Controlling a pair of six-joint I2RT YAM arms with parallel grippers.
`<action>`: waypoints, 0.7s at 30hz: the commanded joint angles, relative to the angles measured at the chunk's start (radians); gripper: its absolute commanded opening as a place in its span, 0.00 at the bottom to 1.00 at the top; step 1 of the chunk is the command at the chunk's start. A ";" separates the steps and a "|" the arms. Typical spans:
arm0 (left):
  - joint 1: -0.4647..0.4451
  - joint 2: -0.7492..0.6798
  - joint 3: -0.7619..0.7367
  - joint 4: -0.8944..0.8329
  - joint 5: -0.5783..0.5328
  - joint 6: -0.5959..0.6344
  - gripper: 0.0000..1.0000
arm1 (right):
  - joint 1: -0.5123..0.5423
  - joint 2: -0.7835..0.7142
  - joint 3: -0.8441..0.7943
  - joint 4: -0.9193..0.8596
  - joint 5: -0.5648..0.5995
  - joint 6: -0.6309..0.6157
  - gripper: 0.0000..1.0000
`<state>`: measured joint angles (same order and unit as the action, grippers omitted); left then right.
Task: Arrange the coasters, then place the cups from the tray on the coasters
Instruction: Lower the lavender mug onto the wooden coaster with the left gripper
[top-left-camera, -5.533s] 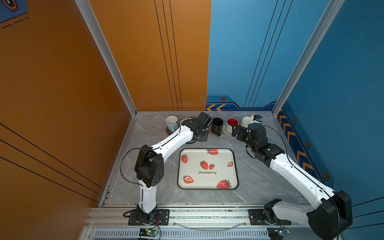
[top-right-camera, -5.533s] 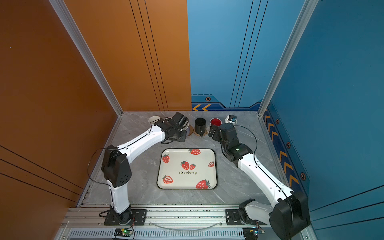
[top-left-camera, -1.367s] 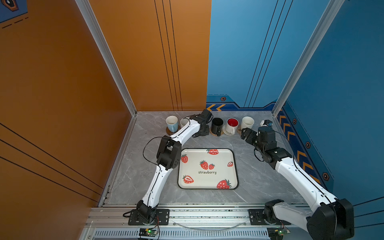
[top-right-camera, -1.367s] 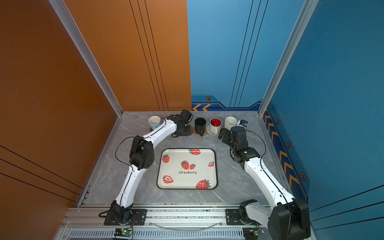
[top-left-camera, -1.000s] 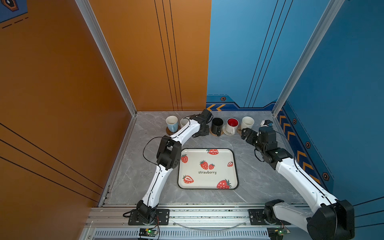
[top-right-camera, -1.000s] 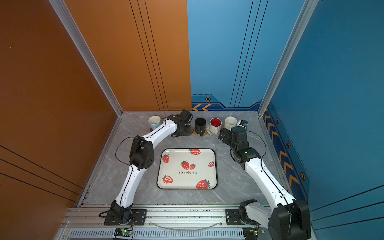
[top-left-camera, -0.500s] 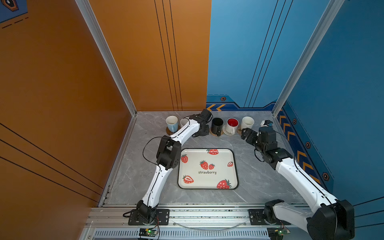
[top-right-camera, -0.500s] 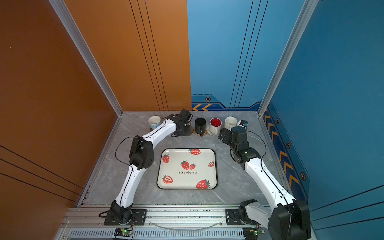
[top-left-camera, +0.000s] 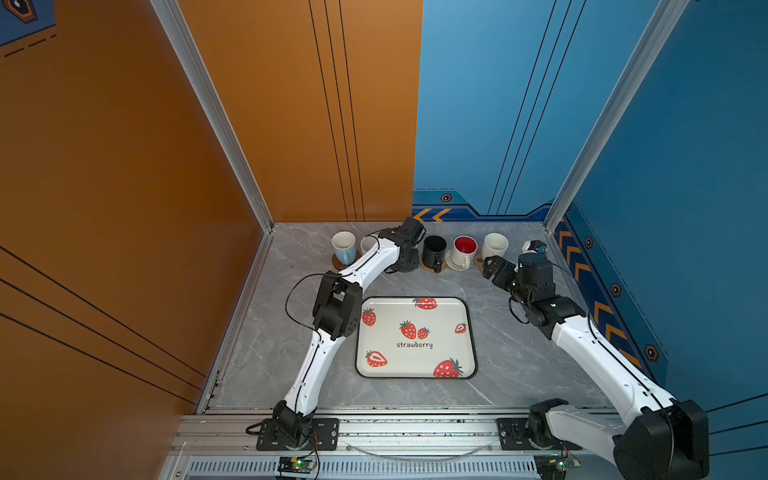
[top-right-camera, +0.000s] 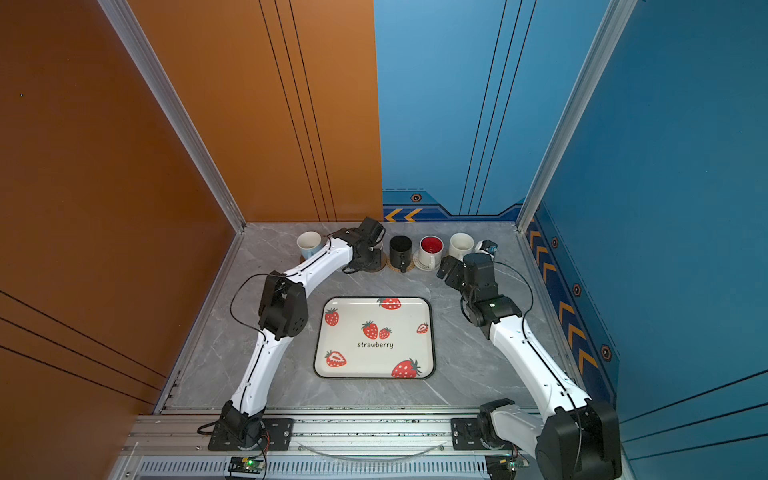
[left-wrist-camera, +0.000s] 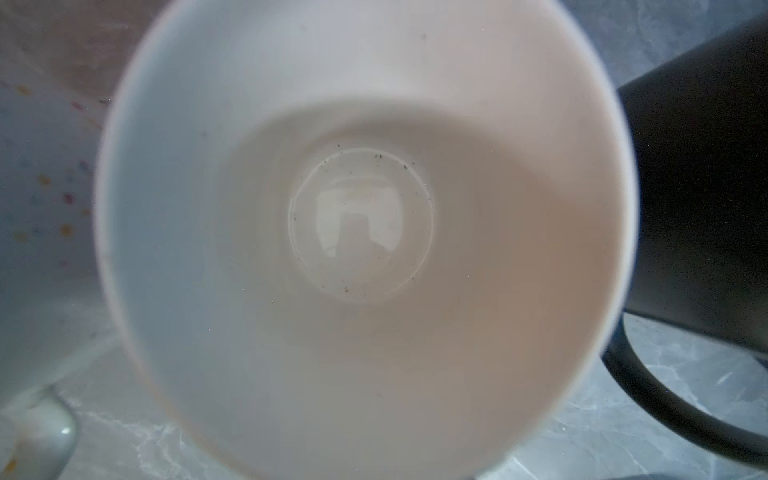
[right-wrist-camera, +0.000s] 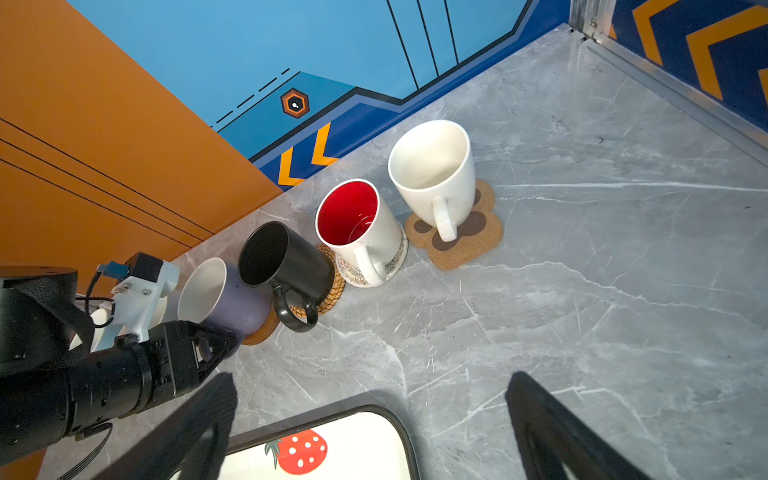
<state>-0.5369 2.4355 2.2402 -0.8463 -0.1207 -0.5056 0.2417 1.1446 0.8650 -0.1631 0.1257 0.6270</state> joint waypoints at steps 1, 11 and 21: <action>0.004 0.004 0.029 -0.011 0.018 0.001 0.31 | -0.007 -0.021 -0.017 0.017 -0.014 0.008 1.00; -0.009 -0.028 0.009 -0.010 0.019 -0.001 0.52 | -0.008 -0.035 -0.023 0.016 -0.009 0.007 1.00; -0.029 -0.104 -0.057 -0.010 0.012 0.016 0.71 | -0.009 -0.063 -0.025 -0.001 -0.013 0.007 1.00</action>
<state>-0.5556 2.4084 2.2051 -0.8459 -0.1139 -0.5056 0.2409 1.1133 0.8497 -0.1638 0.1226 0.6270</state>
